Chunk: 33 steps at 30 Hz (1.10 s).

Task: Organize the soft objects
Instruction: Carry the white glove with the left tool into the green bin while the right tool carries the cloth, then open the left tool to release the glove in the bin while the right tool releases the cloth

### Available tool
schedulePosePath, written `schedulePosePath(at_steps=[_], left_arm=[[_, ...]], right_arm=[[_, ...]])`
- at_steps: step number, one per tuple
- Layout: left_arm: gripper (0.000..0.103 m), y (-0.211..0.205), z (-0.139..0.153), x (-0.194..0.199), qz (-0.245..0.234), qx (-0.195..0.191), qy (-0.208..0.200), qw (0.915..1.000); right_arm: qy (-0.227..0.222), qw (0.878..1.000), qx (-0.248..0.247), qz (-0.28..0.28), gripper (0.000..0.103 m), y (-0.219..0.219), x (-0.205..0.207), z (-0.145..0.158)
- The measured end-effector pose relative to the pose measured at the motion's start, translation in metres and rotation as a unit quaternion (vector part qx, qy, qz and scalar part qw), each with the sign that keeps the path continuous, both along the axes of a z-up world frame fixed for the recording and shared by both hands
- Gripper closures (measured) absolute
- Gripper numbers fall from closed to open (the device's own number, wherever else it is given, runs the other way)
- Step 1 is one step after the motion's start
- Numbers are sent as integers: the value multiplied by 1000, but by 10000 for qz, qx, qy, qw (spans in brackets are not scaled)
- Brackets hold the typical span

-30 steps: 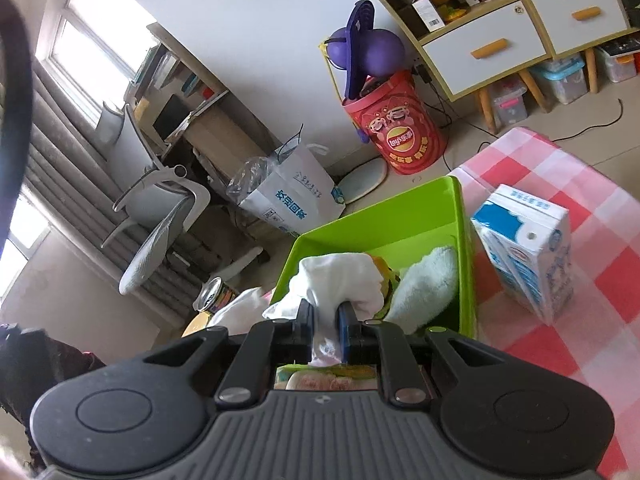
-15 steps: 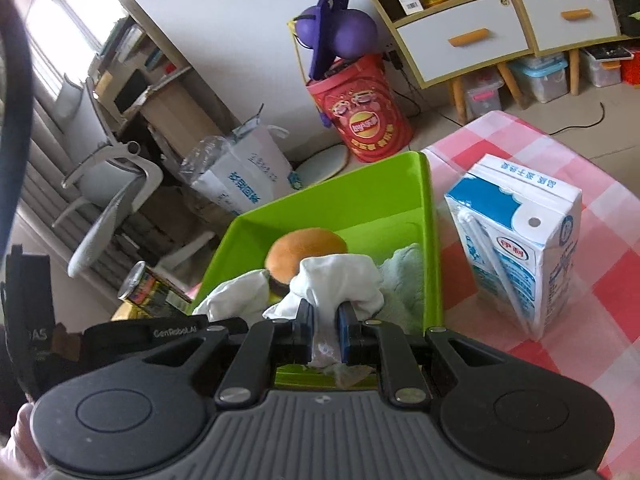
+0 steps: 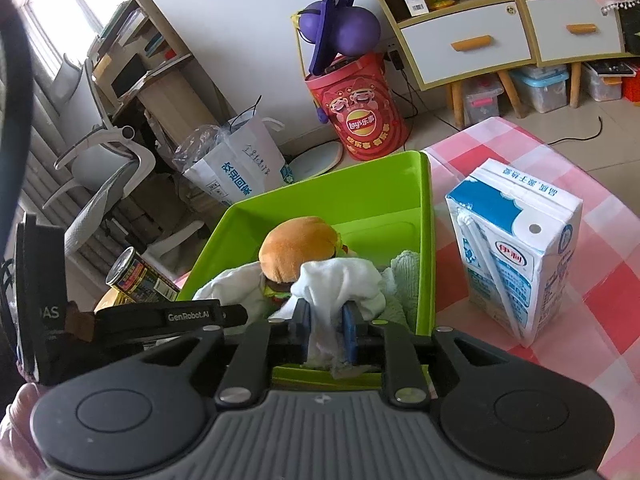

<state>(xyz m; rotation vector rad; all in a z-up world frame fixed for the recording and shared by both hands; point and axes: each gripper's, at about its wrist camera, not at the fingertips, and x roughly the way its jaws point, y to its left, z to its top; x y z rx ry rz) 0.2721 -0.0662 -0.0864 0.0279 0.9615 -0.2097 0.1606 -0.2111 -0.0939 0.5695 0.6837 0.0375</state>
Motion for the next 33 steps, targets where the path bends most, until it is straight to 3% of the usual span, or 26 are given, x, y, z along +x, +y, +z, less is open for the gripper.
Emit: schedulePosePath(at_steps=[4, 10, 14, 18, 23, 33], left_arm=[[42, 0, 6, -5, 4, -50, -78, 10000], [30, 1, 19, -20, -29, -25, -178, 9998], [24, 5, 28, -34, -14, 7, -235, 9997], [20, 9, 35, -50, -14, -20, -247, 9997], [13, 13, 42, -71, -17, -116, -272, 9996], [5, 21, 51, -113, 1, -155, -364, 9992]], right_arm=[[21, 9999, 84, -55, 96, -4, -1, 4], [-14, 9999, 103, -59, 83, -9, -6, 15], [-60, 10000, 43, 3, 75, -7, -12, 24], [-127, 9999, 50, 46, 56, -8, -21, 33], [-125, 9999, -47, 82, 54, -9, -33, 44], [-71, 9994, -286, 174, 37, -12, -63, 60]])
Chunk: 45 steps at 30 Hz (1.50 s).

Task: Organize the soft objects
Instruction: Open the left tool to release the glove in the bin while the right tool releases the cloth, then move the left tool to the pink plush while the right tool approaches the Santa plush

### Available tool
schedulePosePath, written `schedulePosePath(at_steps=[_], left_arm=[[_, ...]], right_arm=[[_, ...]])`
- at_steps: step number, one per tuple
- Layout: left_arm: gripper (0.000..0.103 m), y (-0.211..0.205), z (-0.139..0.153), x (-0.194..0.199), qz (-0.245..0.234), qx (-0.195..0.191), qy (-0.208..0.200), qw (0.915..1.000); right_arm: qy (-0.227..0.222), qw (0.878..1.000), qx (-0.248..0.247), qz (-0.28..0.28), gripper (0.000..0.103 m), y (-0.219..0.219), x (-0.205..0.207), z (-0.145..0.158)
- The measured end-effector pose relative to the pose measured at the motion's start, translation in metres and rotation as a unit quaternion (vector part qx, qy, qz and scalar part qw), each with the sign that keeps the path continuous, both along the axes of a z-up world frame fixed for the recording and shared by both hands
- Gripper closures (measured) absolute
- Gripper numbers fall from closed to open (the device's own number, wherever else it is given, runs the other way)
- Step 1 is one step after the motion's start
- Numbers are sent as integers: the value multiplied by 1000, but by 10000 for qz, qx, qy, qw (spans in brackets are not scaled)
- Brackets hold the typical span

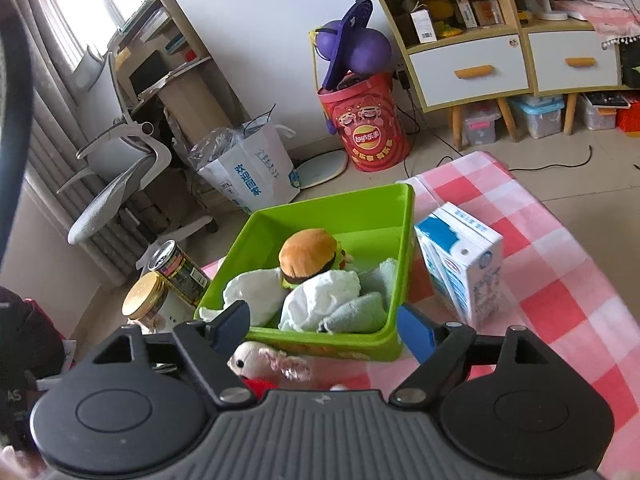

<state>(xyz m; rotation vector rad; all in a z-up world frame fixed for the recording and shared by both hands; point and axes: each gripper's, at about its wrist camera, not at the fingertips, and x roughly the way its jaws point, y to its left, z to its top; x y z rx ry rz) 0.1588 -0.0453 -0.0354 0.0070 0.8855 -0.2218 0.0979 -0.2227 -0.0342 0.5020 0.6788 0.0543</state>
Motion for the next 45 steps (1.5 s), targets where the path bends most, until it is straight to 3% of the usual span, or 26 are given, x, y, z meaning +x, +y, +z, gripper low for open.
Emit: schedulePosePath(at_steps=[12, 18, 23, 33, 45], left_arm=[[5, 50, -7, -58, 468, 333, 8, 9983], [5, 93, -8, -74, 747, 337, -335, 9961], [5, 133, -14, -78, 952, 322, -595, 9932], [5, 183, -39, -66, 1326, 175, -721, 9884], [5, 221, -64, -45, 1706, -413, -839, 9809]], right_arm=[[486, 9971, -536, 227, 31, 23, -23, 0], [621, 9948, -748, 312, 28, 42, -29, -7], [660, 9925, -925, 450, 27, 62, -30, -15], [833, 9849, -1257, 851, 27, 119, -18, -33], [755, 9820, -1306, 1136, 27, 158, -2, -54]])
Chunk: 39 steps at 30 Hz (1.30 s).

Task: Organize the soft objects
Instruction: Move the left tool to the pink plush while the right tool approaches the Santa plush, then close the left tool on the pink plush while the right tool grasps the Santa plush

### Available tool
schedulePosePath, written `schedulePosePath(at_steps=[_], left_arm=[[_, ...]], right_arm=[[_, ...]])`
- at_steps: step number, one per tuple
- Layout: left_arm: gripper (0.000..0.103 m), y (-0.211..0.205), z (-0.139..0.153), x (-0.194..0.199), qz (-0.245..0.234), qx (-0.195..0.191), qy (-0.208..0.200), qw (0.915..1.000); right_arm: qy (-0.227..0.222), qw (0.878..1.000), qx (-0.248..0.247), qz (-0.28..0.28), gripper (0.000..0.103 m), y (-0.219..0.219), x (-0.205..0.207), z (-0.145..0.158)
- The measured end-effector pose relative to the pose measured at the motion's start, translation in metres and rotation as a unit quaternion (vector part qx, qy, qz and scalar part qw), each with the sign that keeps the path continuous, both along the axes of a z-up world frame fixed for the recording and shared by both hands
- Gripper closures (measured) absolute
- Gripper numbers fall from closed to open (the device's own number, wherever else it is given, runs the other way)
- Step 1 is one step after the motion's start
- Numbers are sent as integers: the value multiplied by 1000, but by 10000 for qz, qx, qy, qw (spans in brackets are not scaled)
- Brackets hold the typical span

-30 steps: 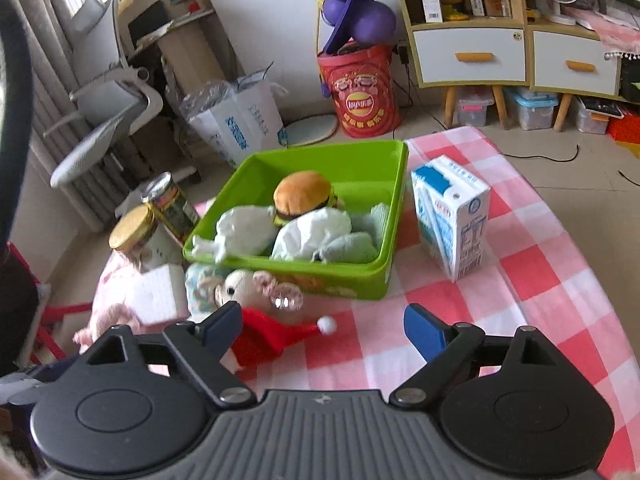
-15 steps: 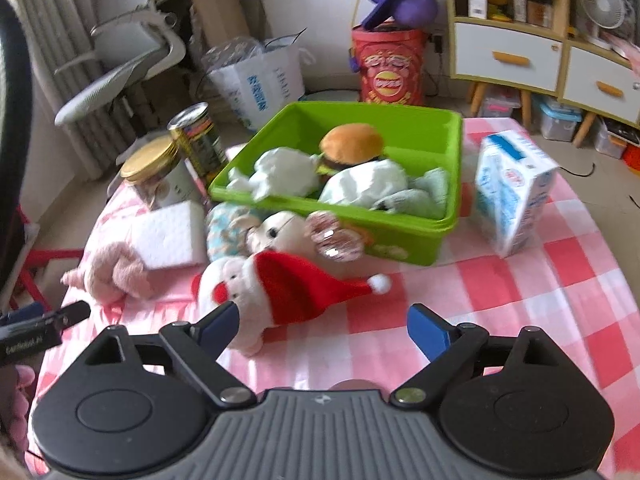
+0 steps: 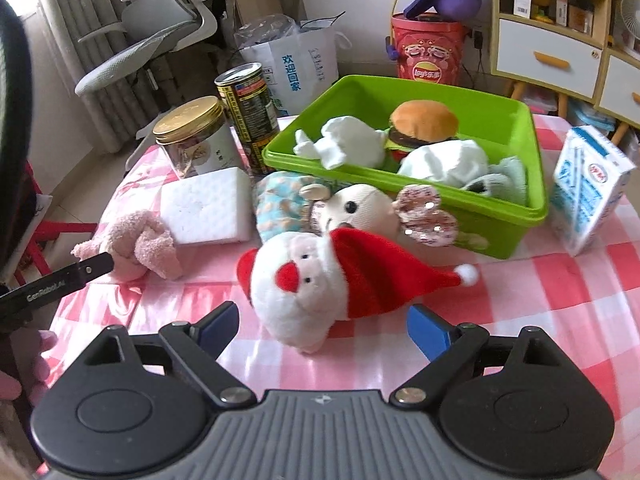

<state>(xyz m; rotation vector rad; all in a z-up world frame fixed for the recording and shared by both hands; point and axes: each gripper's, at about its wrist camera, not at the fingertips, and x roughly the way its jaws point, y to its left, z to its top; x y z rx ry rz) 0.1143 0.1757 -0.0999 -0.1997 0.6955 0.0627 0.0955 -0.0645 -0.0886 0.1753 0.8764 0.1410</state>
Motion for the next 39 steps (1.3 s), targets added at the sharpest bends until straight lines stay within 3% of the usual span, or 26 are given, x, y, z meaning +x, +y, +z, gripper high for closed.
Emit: schedulePosePath(at_steps=[12, 19, 32, 39], left_arm=[[9, 7, -16, 17, 112, -527, 54, 9985], [25, -1, -22, 23, 68, -524, 68, 9986], [37, -3, -23, 27, 219, -563, 82, 9981], [48, 4, -20, 26, 366, -829, 165, 9957]], right_arm=[[112, 9999, -107, 64, 27, 15, 15, -24], [99, 9999, -6, -20, 27, 11, 23, -34], [93, 9994, 244, -208, 27, 13, 33, -43], [51, 9996, 209, -201, 28, 14, 34, -43]])
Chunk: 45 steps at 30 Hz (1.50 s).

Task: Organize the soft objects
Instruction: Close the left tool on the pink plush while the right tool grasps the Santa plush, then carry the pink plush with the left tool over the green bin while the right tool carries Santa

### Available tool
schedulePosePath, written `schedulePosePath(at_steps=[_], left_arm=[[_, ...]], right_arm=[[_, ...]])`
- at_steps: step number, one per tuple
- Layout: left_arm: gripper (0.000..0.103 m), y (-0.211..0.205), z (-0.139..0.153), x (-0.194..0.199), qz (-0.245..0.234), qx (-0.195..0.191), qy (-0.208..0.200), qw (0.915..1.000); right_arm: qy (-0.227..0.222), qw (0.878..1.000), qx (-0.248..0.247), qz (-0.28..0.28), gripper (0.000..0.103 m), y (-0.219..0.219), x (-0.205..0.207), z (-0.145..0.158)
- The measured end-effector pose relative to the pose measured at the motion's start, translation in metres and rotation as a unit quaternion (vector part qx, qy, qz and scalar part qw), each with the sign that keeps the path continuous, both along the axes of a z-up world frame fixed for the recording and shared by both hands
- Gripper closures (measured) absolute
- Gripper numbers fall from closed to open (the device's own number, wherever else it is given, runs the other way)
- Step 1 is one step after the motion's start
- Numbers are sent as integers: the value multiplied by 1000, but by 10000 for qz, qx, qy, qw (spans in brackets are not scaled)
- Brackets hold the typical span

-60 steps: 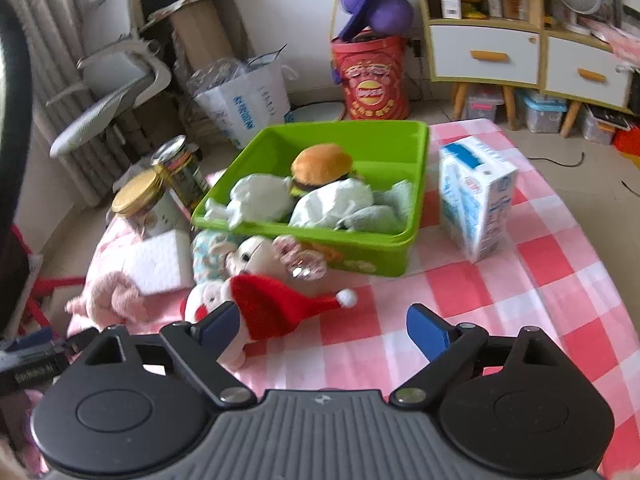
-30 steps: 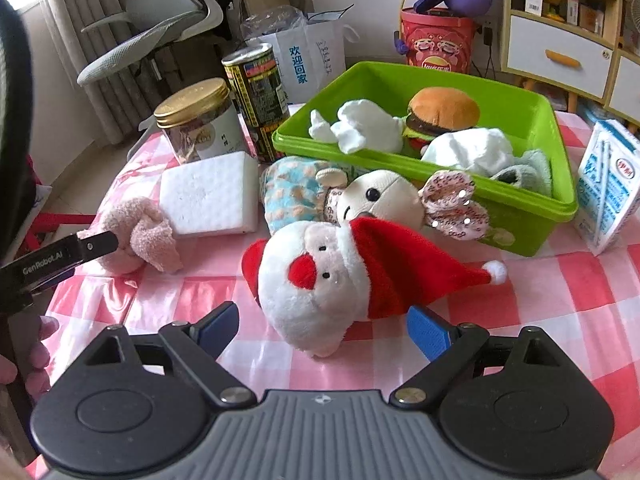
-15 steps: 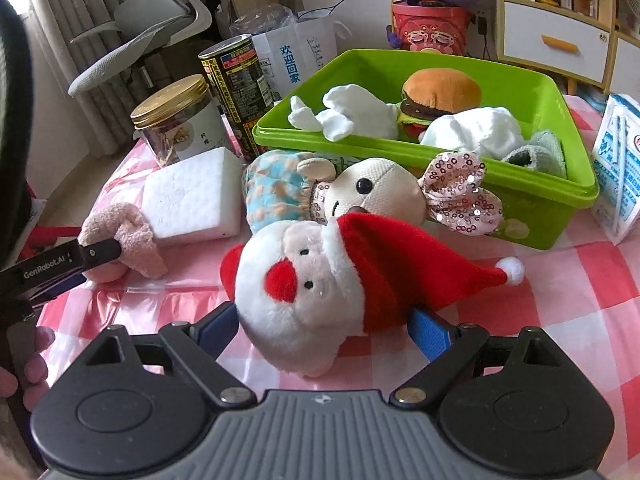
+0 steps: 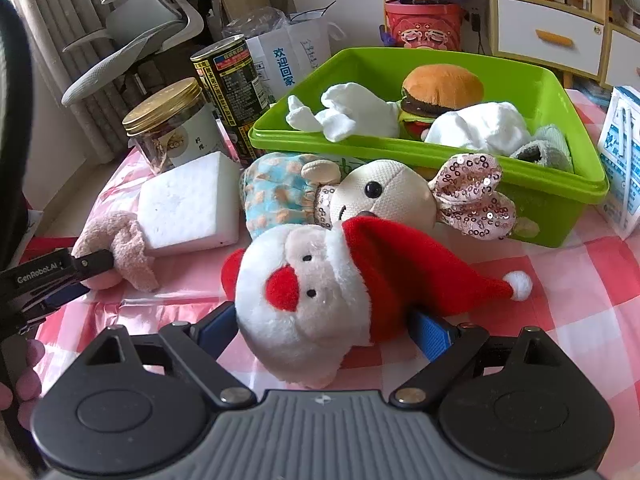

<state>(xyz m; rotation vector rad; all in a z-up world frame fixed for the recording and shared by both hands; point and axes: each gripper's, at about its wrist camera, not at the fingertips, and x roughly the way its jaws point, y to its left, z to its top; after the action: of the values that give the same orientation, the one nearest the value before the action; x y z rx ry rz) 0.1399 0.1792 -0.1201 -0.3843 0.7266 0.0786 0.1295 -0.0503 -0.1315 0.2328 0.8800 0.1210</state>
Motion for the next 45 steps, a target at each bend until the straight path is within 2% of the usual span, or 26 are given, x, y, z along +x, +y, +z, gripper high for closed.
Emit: schedulePosePath(at_steps=[2, 7, 13, 24, 38, 45], left_arm=[[49, -1, 1, -1, -14, 10, 39, 10000], [50, -3, 5, -2, -58, 28, 186, 9998], [51, -6, 9, -6, -87, 7, 361, 9993], [52, -9, 25, -18, -130, 104, 709, 9973], [52, -12, 55, -39, -192, 115, 745, 9970], [52, -16, 71, -49, -260, 115, 658, 9974]], right_arm=[[-24, 10000, -6, 35, 32, 0, 0, 1], [17, 9999, 161, 60, 50, -6, -3, 7], [129, 9995, 281, -56, 57, -10, -5, 14], [42, 9999, 146, 16, 58, -11, -23, 42], [-139, 9998, 163, 41, 58, -28, -45, 71], [-264, 9994, 225, -41, 58, -53, -52, 82]])
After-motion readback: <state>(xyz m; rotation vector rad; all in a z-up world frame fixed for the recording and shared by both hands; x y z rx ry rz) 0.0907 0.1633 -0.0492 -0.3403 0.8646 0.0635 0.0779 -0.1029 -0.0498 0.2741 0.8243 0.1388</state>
